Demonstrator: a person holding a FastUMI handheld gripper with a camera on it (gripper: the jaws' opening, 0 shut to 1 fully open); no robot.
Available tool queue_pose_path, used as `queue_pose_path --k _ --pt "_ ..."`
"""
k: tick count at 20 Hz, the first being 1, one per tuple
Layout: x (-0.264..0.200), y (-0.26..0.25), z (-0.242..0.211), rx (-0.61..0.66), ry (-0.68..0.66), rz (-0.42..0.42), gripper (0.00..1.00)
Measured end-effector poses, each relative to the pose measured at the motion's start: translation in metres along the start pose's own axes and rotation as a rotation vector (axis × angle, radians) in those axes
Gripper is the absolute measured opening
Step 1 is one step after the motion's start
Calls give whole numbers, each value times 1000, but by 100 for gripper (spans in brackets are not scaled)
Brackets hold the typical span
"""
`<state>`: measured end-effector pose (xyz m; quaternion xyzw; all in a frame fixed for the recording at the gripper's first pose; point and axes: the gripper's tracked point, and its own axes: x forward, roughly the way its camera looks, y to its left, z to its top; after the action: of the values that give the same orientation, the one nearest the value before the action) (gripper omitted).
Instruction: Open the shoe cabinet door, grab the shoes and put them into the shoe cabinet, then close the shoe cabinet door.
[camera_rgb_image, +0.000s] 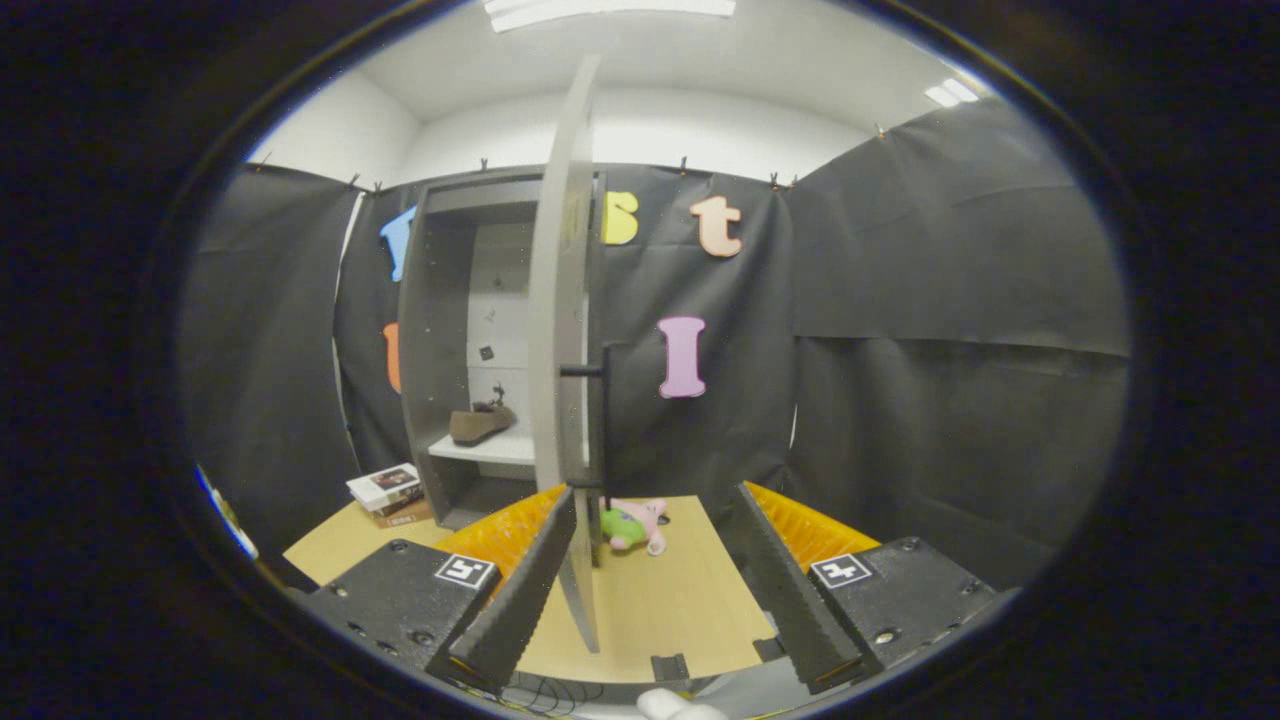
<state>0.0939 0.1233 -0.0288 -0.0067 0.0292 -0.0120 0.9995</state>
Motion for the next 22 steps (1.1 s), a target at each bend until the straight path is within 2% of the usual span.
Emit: queue_pose_path --k 5,13,16,20,22 --pt "4 76 -69 24 101 81 100" --pt "53 189 -187 44 261 223 100" --pt "79 223 -244 75 367 254 100" --pt "110 260 -324 194 566 289 100" --pt "131 271 -351 202 604 290 100"
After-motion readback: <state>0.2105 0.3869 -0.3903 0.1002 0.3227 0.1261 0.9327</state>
